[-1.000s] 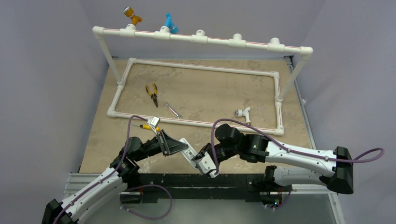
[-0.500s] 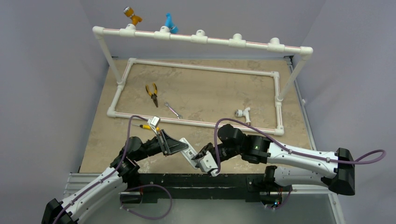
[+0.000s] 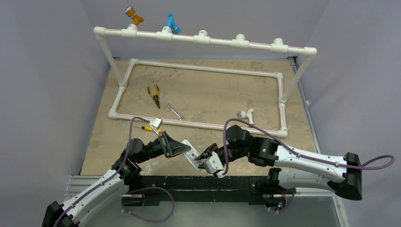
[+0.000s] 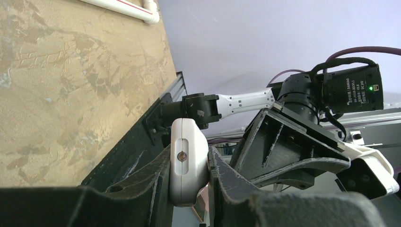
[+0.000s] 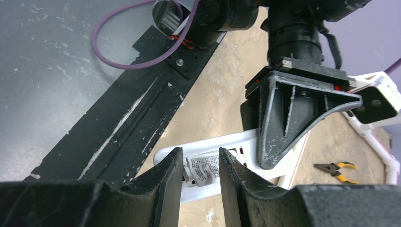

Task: Load the batteries into the remote control

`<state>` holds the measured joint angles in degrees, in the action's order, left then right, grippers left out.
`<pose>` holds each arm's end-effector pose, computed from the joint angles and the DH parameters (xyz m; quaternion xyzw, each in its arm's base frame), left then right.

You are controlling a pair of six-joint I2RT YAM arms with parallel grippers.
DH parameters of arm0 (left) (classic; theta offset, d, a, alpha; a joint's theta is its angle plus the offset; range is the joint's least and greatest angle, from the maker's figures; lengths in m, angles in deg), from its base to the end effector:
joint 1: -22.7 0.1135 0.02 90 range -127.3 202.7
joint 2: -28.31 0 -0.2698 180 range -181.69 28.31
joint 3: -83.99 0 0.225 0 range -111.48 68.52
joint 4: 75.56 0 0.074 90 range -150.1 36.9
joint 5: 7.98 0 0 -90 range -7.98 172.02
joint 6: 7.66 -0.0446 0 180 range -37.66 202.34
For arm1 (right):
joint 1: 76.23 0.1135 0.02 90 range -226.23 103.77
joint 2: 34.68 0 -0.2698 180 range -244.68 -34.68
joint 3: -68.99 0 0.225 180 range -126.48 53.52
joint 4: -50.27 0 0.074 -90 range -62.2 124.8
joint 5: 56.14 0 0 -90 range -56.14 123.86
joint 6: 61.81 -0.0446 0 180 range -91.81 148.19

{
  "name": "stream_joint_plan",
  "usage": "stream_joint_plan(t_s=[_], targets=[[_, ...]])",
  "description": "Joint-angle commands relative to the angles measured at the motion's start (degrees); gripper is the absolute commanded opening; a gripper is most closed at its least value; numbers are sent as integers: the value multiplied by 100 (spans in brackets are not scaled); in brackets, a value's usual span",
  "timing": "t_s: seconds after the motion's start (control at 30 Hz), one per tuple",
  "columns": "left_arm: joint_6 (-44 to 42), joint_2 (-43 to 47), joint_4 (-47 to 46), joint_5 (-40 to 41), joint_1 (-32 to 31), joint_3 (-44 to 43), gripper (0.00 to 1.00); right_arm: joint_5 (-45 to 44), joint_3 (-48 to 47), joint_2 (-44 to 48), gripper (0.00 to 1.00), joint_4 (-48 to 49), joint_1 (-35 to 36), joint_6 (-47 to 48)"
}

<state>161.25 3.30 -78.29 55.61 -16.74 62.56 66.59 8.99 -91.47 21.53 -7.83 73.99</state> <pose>0.0754 -0.0877 0.2118 -0.0833 0.7069 -0.6701 0.2104 0.0503 0.1925 0.3038 -0.7631 0.3147 0.3340 0.4552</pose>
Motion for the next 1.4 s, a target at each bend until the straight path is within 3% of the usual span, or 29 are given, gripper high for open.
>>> stream_joint_plan(t_s=[0.0, 0.47, 1.0, 1.37], targets=[[54, -19, -358, -180, -31, -108, 0, -122, 62, 206, 31, 388, -73, -70], [58, 46, -310, -161, -32, -99, 0, 66, 113, 114, 32, 233, -81, -148], [66, 31, -354, -143, -36, -55, 0, 223, 253, 274, 41, 104, -81, -293], [71, -25, -338, -66, -30, -59, 0, 214, 285, 515, 48, 461, -81, -893]])
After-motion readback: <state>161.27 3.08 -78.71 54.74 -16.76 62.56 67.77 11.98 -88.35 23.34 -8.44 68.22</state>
